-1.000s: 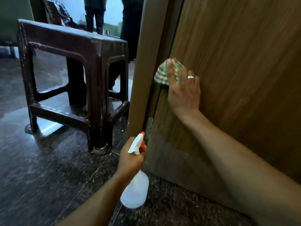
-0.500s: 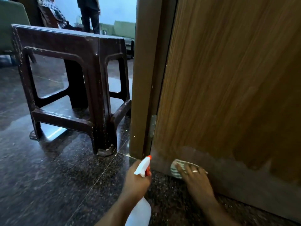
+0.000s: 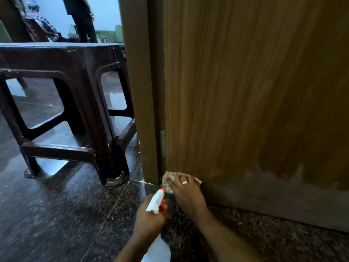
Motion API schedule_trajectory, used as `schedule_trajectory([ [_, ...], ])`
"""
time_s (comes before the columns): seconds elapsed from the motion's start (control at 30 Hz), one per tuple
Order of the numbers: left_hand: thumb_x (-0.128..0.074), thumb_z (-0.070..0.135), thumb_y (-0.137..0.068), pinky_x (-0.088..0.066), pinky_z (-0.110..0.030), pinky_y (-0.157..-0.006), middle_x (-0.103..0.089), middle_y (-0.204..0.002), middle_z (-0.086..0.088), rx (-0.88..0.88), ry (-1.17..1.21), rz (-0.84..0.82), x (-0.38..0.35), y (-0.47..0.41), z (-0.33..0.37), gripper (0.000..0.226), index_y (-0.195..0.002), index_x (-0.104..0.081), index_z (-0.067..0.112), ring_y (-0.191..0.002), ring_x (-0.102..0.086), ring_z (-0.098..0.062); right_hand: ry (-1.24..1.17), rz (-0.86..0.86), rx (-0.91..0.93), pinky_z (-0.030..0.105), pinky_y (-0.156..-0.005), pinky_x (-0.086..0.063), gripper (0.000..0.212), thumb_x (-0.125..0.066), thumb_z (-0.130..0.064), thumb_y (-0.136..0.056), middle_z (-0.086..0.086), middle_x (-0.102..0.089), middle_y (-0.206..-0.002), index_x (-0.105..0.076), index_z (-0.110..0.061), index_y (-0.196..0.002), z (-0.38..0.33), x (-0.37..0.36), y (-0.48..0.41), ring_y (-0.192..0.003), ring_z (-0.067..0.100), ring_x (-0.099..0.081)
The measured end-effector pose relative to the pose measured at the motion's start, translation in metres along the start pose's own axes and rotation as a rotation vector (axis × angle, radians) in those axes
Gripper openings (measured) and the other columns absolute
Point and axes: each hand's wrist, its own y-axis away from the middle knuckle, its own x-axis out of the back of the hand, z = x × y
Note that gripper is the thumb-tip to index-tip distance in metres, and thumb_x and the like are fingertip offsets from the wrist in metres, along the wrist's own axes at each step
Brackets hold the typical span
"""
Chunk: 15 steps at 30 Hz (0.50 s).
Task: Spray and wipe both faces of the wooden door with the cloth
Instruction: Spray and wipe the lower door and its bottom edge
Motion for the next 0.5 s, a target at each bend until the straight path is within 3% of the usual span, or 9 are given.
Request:
schedule_trajectory([
  [0.07, -0.057, 0.001, -0.085, -0.04, 0.0, -0.057, -0.057, -0.085, 0.016, -0.03, -0.022, -0.002, -0.001, -0.002, 0.001, 0.038, -0.097, -0.051, 0.037, -0.08, -0.056, -0.002, -0.045, -0.035, -0.009, 0.042, -0.076, -0.05, 0.071, -0.054, -0.019, -0.083, 0.007, -0.061, -0.12, -0.033, -0.023, -0.151, 0.012, -0.018, 0.033, -0.094, 0.026, -0.058],
  [0.17, -0.057, 0.0, -0.084, -0.044, -0.011, -0.063, -0.064, -0.084, -0.002, -0.038, -0.046, -0.054, -0.011, -0.004, 0.001, 0.035, -0.092, -0.058, 0.035, -0.083, -0.061, -0.02, -0.137, 0.045, -0.23, 0.041, -0.07, -0.053, 0.072, -0.04, -0.011, -0.079, 0.006, -0.064, -0.116, -0.033, -0.024, -0.149, 0.055, -0.034, 0.08, -0.089, 0.026, -0.062],
  [0.27, -0.058, 0.0, -0.085, -0.045, -0.021, -0.07, -0.064, -0.089, -0.002, -0.034, -0.008, -0.087, -0.024, -0.004, 0.004, 0.045, -0.097, -0.053, 0.043, -0.085, -0.061, -0.017, -0.181, 0.159, -0.503, 0.041, -0.081, -0.051, 0.056, -0.03, -0.013, -0.093, 0.011, -0.057, -0.124, -0.032, -0.022, -0.148, 0.078, 0.004, 0.09, -0.102, 0.033, -0.059],
  [0.33, -0.055, -0.002, -0.086, -0.046, -0.026, -0.078, -0.065, -0.09, -0.001, -0.042, 0.008, -0.084, -0.033, -0.004, 0.005, 0.048, -0.105, -0.055, 0.041, -0.087, -0.06, -0.013, -0.371, 0.268, -0.641, 0.036, -0.091, -0.046, 0.043, -0.032, -0.03, -0.102, -0.007, -0.055, -0.121, -0.04, -0.023, -0.143, 0.066, 0.016, 0.063, -0.112, 0.026, -0.056],
  [0.37, -0.054, -0.005, -0.085, -0.047, -0.03, -0.082, -0.065, -0.091, -0.002, -0.05, 0.015, -0.079, -0.037, -0.004, 0.005, 0.05, -0.113, -0.056, 0.036, -0.089, -0.06, -0.014, -0.472, 0.36, -0.723, 0.034, -0.09, -0.048, 0.041, -0.036, -0.034, -0.102, -0.016, -0.054, -0.114, -0.045, -0.024, -0.14, 0.06, 0.027, 0.047, -0.107, 0.02, -0.056],
  [0.4, -0.053, -0.007, -0.084, -0.048, -0.033, -0.086, -0.065, -0.092, -0.004, -0.066, 0.019, -0.079, -0.04, -0.004, 0.004, 0.053, -0.12, -0.055, 0.032, -0.091, -0.061, -0.016, -0.488, 0.463, -0.678, 0.035, -0.084, -0.052, 0.04, -0.04, -0.028, -0.1, -0.016, -0.055, -0.111, -0.049, -0.024, -0.139, 0.057, 0.034, 0.03, -0.098, 0.018, -0.057],
  [0.47, -0.053, -0.008, -0.084, -0.048, -0.038, -0.09, -0.065, -0.094, -0.007, -0.086, 0.01, -0.079, -0.04, -0.004, 0.005, 0.056, -0.122, -0.052, 0.032, -0.092, -0.06, -0.02, -0.357, 0.338, -0.395, 0.038, -0.07, -0.055, 0.053, -0.048, -0.015, -0.093, 0.004, -0.061, -0.115, -0.045, -0.026, -0.144, 0.041, 0.028, 0.009, -0.087, 0.025, -0.058],
  [0.5, -0.054, -0.006, -0.084, -0.048, -0.039, -0.09, -0.065, -0.096, -0.006, -0.078, 0.015, -0.073, -0.038, -0.004, 0.006, 0.054, -0.12, -0.052, 0.034, -0.092, -0.06, -0.021, -0.268, 0.219, -0.225, 0.039, -0.071, -0.055, 0.058, -0.053, -0.013, -0.09, 0.008, -0.06, -0.119, -0.042, -0.026, -0.146, 0.032, 0.015, 0.01, -0.09, 0.028, -0.06],
])
